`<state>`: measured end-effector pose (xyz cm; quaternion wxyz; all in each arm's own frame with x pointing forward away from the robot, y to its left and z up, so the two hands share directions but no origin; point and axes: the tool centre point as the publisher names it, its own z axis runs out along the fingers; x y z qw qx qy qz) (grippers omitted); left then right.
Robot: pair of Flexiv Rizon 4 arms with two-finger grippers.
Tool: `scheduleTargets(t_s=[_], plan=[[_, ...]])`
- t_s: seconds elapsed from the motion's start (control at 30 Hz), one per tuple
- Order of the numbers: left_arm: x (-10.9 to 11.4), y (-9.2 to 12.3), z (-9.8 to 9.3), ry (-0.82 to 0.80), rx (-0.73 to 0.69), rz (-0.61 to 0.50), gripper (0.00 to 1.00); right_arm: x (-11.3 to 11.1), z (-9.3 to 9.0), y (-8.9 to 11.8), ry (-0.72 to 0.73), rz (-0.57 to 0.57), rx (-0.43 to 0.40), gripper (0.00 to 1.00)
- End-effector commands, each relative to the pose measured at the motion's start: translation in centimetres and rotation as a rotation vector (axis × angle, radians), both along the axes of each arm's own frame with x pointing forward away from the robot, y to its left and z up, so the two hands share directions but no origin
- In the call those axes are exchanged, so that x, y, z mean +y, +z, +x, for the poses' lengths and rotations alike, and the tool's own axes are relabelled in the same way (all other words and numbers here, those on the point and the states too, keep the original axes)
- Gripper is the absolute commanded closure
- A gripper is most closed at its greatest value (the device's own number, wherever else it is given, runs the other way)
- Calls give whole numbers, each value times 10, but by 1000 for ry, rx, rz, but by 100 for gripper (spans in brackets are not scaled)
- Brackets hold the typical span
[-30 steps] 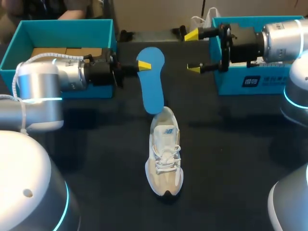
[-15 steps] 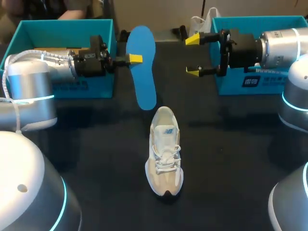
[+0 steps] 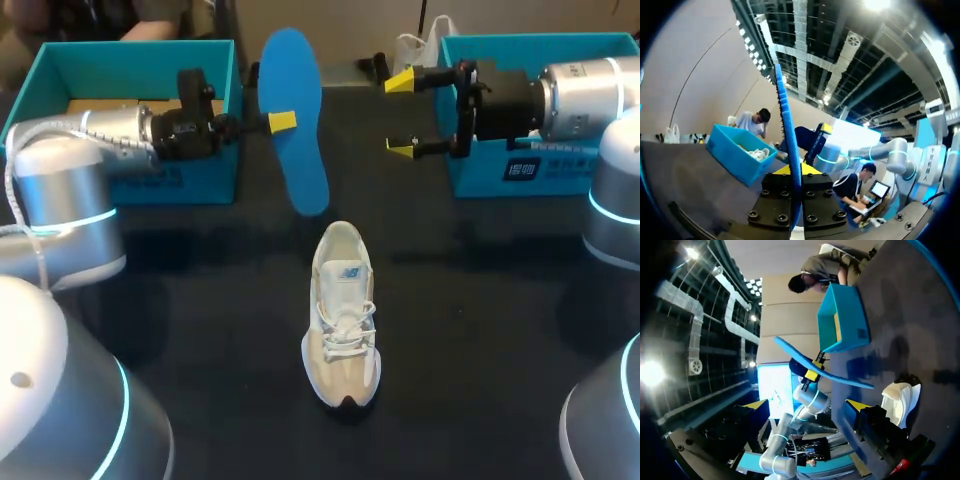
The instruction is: Take the shoe out of the shoebox, open the shoe tongue, remove and reinsert the insole, then place the shoe into the shoebox
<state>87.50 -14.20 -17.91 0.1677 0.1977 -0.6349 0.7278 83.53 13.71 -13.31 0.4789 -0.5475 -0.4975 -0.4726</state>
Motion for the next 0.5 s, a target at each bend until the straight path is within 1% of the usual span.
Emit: scheduleTargets(t_s=[0.03, 0.07, 0.1, 0.13, 0.17, 0.23, 0.27, 0.3, 0.33, 0.5], plan=[[2, -11, 6, 28, -139, 47, 100, 1, 1, 0, -1, -1, 0, 0], [3, -12, 8, 33, -224, 74, 100, 1, 1, 0, -1, -1, 0, 0], [5, -11, 9, 22, -254, 63, 100, 1, 1, 0, -1, -1, 0, 0], [7, -11, 8, 17, -306, 85, 100, 1, 1, 0, -1, -1, 0, 0], [8, -8, 5, -9, -428, 100, 100, 1, 1, 0, -1, -1, 0, 0], [11, 2, -2, -66, -548, 58, 100, 1, 1, 0, -1, -1, 0, 0], [13, 7, -6, -82, -667, 69, 100, 1, 1, 0, -1, -1, 0, 0], [15, 12, -8, -86, -792, 112, 100, 1, 1, 0, -1, -1, 0, 0], [17, 18, -13, -106, -882, 142, 100, 1, 1, 0, -1, -1, 0, 0], [17, 18, -13, -106, -882, 142, 100, 1, 1, 0, -1, -1, 0, 0]])
